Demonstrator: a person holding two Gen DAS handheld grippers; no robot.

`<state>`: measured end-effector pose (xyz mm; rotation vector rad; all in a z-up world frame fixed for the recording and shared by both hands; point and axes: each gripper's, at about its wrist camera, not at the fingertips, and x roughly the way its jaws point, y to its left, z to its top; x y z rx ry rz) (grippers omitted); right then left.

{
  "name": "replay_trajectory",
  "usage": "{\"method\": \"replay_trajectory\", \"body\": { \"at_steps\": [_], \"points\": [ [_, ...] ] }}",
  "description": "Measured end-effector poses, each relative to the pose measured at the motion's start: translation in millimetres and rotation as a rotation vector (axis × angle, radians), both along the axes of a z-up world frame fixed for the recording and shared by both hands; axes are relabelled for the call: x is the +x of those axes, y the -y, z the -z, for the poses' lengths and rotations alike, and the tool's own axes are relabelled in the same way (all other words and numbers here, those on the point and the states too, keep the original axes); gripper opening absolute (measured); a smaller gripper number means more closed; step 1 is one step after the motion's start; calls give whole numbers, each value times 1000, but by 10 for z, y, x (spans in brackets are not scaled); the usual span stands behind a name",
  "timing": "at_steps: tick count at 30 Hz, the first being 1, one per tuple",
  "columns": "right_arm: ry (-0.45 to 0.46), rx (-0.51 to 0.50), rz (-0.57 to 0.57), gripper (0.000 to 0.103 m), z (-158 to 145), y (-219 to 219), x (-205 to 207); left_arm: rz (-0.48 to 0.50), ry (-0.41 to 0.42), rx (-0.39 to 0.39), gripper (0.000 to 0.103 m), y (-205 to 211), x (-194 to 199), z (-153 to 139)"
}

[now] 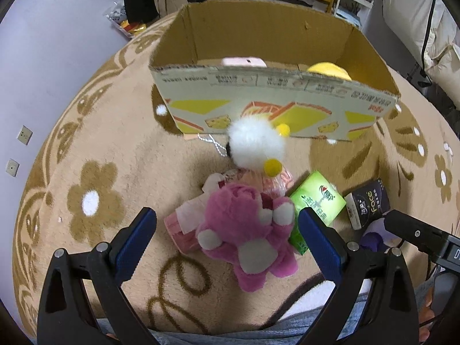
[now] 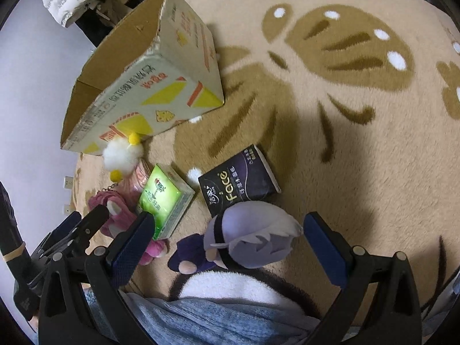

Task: Organize soft objects
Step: 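Grasp the pink bear plush with the left tool while the right tool grasps the lavender doll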

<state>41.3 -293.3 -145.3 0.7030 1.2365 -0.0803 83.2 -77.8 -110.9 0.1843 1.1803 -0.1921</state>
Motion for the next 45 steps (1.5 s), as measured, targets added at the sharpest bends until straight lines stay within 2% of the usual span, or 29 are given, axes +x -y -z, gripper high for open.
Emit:
{"method": "replay_trajectory", "body": {
  "at_steps": [6,8,12,14,18,22,25,36,41,45],
  "points": [
    [-19,-28,-18,94,20,-65,-9,14,-26,12,98,54,-8,100],
    [-32,-49,-15,86,24,-64,-18,14,-34,14,97,63,-7,125],
    [-48,-81,-22,78,26,-83,-18,16,-56,20,86,94,-7,193],
    [-51,-108,-32,65,26,-93,-20,13,-70,16,82,88,4,225],
    [-35,-142,-67,65,-1,-157,-2,6,-95,-23,70,54,11,263],
    [-17,-154,-100,63,-32,-223,11,23,-78,-7,67,79,-32,244],
    [3,-152,-107,62,-64,-231,9,26,-67,3,67,98,-71,209],
    [133,-277,-129,59,-403,-306,-65,43,67,49,67,89,-215,-67],
    [227,-320,-125,59,-626,-328,-130,38,95,59,67,52,-224,-175],
    [319,-355,-108,59,-824,-351,-172,38,158,68,67,41,-271,-311]
  ]
}}
